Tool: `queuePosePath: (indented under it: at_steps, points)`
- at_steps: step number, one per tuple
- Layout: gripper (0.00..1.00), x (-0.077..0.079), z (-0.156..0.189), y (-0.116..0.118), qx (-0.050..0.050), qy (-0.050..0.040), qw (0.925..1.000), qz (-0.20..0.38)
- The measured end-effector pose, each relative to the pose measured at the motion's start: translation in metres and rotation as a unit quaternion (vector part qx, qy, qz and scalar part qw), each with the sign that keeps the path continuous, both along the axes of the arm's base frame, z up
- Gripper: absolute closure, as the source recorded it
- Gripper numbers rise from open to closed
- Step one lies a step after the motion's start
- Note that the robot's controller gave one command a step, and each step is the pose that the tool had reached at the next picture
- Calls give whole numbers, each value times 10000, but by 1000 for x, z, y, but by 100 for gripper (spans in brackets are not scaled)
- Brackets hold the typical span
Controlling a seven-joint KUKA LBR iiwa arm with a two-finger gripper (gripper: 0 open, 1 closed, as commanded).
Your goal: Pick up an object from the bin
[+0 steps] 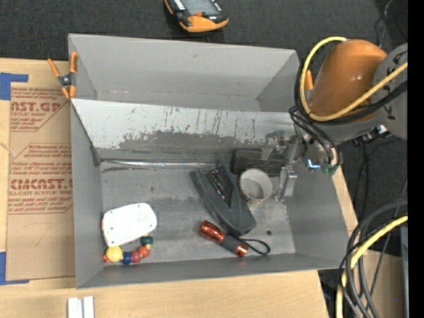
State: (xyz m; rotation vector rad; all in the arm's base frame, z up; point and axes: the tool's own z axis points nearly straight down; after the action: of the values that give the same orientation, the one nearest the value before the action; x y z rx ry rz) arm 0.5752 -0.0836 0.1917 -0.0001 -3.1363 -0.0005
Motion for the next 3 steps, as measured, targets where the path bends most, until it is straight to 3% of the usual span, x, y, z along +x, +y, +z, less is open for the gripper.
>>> queuePosePath:
  at_steps: [1,2,3]
  points:
    - [0,2,4,0,-5,-38,10000,7]
    - [0,-5,-86,-5,1,-55,9926,-1215]
    - [0,-3,-93,-4,-1,-80,9887,-1494]
